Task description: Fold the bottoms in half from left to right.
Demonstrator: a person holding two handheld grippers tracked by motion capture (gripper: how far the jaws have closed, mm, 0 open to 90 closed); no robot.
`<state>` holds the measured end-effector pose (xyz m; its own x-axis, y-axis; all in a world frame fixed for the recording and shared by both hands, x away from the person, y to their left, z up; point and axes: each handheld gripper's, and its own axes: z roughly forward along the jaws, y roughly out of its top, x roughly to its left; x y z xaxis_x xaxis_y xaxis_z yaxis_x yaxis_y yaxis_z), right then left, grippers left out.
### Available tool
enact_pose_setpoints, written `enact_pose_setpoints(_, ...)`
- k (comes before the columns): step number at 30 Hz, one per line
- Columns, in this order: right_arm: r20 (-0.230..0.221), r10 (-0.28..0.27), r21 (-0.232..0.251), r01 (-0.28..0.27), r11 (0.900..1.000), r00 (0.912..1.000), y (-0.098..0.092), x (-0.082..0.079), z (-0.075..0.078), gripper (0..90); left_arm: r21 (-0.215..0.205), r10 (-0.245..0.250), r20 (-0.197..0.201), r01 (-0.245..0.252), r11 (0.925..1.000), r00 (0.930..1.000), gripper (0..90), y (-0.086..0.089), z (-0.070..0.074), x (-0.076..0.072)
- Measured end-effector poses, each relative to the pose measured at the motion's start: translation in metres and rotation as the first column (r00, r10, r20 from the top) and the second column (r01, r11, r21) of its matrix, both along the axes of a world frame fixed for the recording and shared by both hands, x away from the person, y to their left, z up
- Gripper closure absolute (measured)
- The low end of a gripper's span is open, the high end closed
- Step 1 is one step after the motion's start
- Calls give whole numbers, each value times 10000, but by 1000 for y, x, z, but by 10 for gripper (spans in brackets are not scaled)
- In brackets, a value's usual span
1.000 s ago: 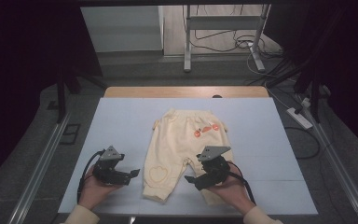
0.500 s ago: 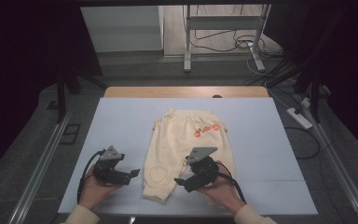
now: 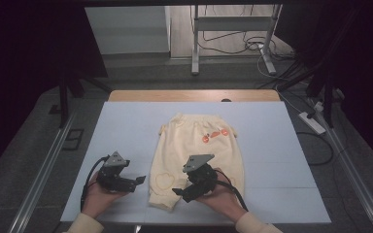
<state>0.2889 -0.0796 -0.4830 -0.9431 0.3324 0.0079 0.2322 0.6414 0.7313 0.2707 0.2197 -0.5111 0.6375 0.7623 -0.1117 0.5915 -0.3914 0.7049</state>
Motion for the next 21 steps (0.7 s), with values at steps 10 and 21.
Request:
enact_pose_setpoints(10,-80,318,-104,-319,9994,9995,17,-4,-3,134,5,6,8,-6,10000,10000,102,0,0,0)
enact_pose_setpoints(21,-193,717,-316,-723,9969,9972,36,-9,-11,136,-34,12,-2,-12,10000,10000,102,1,0,1)
